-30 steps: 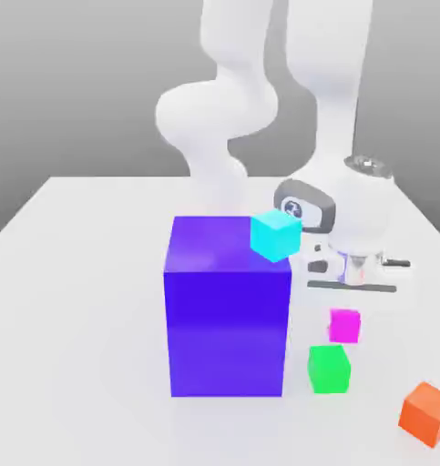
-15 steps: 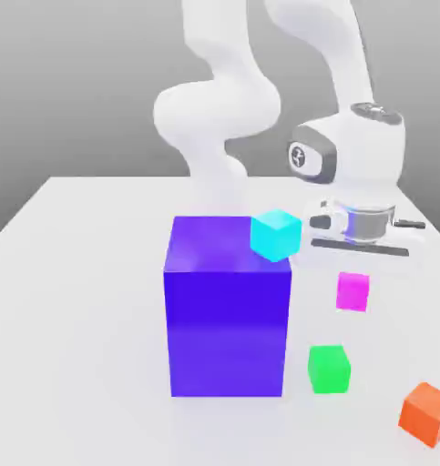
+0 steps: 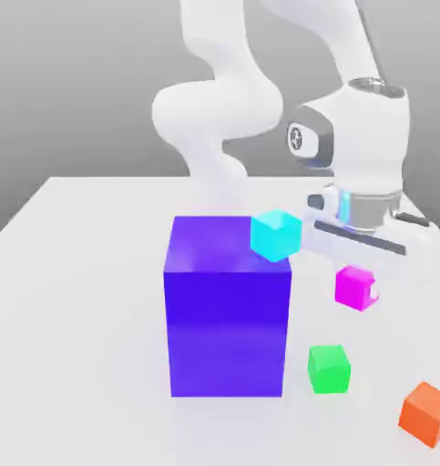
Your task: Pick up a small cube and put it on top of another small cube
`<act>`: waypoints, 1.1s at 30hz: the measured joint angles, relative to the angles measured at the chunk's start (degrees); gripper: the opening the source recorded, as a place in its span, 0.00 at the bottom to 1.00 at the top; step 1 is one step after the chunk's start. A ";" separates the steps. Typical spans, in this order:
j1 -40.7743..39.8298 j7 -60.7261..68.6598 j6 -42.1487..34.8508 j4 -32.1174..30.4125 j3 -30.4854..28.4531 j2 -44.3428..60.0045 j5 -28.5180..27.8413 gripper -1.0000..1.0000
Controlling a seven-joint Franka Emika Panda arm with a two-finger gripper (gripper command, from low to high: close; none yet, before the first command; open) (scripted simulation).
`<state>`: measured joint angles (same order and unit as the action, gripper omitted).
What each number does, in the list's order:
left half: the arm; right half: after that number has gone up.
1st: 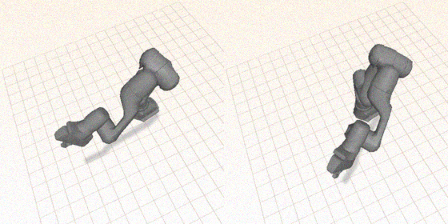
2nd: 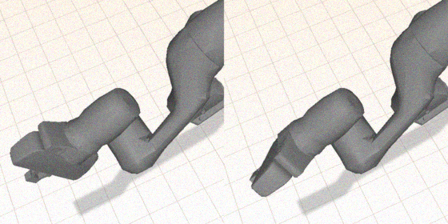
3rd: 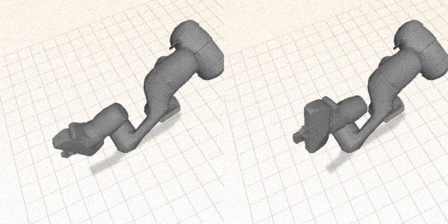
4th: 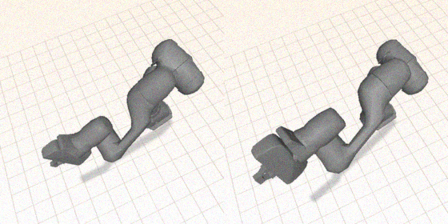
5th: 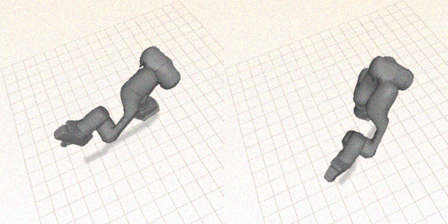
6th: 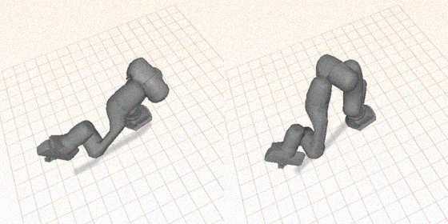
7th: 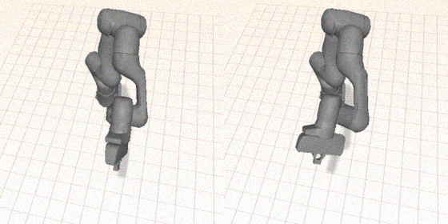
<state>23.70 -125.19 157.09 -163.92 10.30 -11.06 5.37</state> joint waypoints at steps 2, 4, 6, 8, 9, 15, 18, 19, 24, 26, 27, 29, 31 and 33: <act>-0.86 -3.24 -0.61 0.50 0.06 -0.16 -0.25 0.00; -1.85 -6.56 -1.18 0.99 0.26 -0.20 -0.60 0.00; -2.94 -9.81 -1.71 1.47 0.61 -0.14 -0.84 0.00; -3.74 -13.11 -2.19 1.94 0.66 0.07 -1.17 0.00; -4.25 -14.78 -2.41 2.17 0.79 0.21 -1.34 0.00; -6.96 -24.61 -3.44 3.51 1.36 1.80 -2.17 0.00; -8.17 -29.41 -3.78 4.15 1.52 3.06 -2.44 0.00; -8.51 -30.99 -3.86 4.35 1.52 3.56 -2.51 0.00; -9.61 -35.33 -1.88 4.98 1.67 6.72 -3.77 0.00; -9.91 -36.04 -0.38 5.11 1.76 8.24 -4.69 0.00; -10.04 -36.43 0.42 5.16 1.78 9.04 -5.21 0.00; -10.44 -37.22 2.03 5.25 1.95 10.72 -6.32 0.00; -10.30 -38.07 3.64 5.34 1.55 12.49 -7.51 0.00; -10.21 -38.92 5.26 5.42 1.11 14.35 -8.69 0.00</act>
<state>13.49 -164.10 162.36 -158.51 11.41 3.30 -3.32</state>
